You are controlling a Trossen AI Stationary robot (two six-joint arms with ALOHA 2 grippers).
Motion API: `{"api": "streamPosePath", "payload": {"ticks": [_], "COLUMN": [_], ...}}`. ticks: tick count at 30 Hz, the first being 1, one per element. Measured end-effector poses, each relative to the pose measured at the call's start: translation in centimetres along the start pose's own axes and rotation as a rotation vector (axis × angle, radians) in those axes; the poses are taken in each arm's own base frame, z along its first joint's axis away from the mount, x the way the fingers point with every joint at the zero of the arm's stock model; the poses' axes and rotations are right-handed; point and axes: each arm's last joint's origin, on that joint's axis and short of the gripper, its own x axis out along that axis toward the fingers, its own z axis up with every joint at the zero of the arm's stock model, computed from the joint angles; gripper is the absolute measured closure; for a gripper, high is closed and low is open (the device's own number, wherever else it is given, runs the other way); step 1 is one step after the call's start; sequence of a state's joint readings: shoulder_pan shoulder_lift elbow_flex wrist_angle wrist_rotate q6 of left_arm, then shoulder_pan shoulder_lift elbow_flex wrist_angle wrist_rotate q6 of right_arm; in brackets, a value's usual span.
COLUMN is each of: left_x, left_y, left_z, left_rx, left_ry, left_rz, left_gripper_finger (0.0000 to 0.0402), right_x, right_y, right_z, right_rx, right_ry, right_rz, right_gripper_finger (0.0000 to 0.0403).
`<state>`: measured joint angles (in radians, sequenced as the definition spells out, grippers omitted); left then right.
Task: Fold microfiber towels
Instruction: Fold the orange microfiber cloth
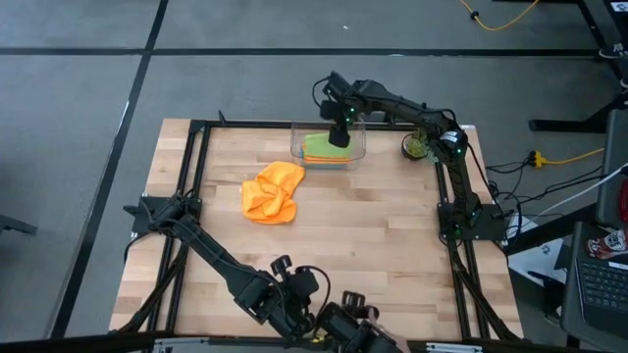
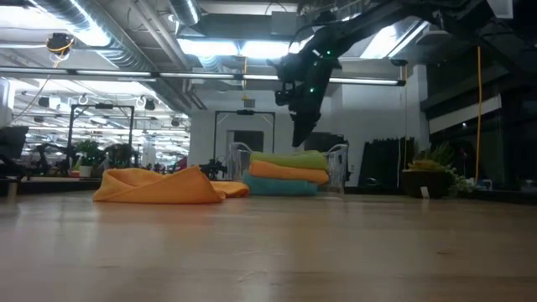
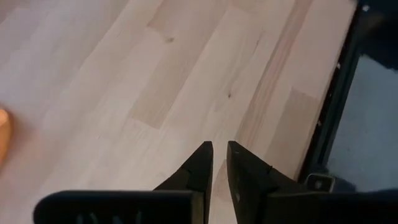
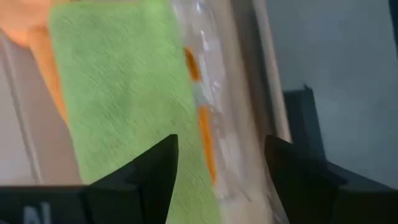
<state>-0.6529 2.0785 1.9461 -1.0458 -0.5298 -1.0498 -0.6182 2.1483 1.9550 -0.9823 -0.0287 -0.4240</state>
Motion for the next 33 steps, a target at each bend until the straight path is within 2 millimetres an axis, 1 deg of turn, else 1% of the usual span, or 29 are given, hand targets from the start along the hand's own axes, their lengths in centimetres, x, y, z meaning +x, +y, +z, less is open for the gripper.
{"api": "streamPosePath", "payload": {"ticks": [3,5,9,11,13,15,17,18,20,22,23,25,27,30,33], "left_x": [-0.8,-2.1,-5.7,-8.0,-10.4,-12.5,-14.2,-14.7,-15.3,-15.6,-15.4,-14.5,-14.0,-13.9,-14.1], "left_y": [0.6,1.4,3.2,4.3,5.5,6.9,8.3,8.5,9.3,10.3,10.7,11.5,12.4,14.0,14.7], "left_z": [0.3,1.0,2.1,1.8,1.3,0.4,-0.5,-0.7,-1.0,-1.3,-1.4,-2.2,-2.8,-3.6,-4.3], "left_rx": [-0.135,-0.205,-0.252,-0.264,-0.271,-0.258,-0.265,-0.281,-0.254,-0.241,-0.233,-0.160,-0.163,-0.132,-0.084], "left_ry": [0.059,0.123,0.154,0.170,0.175,0.165,0.127,0.094,0.039,0.017,0.016,0.037,0.099,0.157,0.175], "left_rz": [-0.016,-0.050,-0.085,-0.078,-0.057,0.008,0.096,0.088,0.063,0.095,0.102,0.143,0.162,0.181,0.168], "left_gripper_finger": [0.0367,0.0377,0.0398,0.0398,0.0396,0.0397,0.0398,0.0397,0.0390,0.0377,0.0367,0.0346,0.0322,0.0293,0.0277], "right_x": [-1.4,-2.9,-7.0,-9.2,-10.9,-12.0,-12.5,-12.5,-12.4,-12.0,-11.7,-10.9,-9.8,-8.5,-7.9], "right_y": [-0.1,-0.4,-0.8,-0.9,-0.9,-0.8,-0.6,-0.4,0.1,1.8,2.9,5.9,9.1,14.2,19.3], "right_z": [0.2,0.8,2.3,2.7,2.8,2.3,1.8,1.6,1.2,1.5,1.8,2.5,3.1,3.8,4.6], "right_rx": [0.025,0.031,0.056,0.076,0.086,0.095,0.136,0.170,0.231,0.228,0.212,0.181,0.145,0.091,0.041], "right_ry": [0.022,-0.003,-0.105,-0.157,-0.202,-0.234,-0.236,-0.221,-0.180,-0.156,-0.148,-0.100,-0.056,-0.024,-0.073], "right_rz": [-0.001,-0.003,0.004,0.008,0.026,0.057,0.108,0.153,0.275,0.374,0.403,0.433,0.429,0.355,0.270], "right_gripper_finger": [0.0167,0.0169,0.0170,0.0170,0.0170,0.0170,0.0170,0.0170,0.0170,0.0170,0.0170,0.0170,0.0170,0.0170,0.0170]}}
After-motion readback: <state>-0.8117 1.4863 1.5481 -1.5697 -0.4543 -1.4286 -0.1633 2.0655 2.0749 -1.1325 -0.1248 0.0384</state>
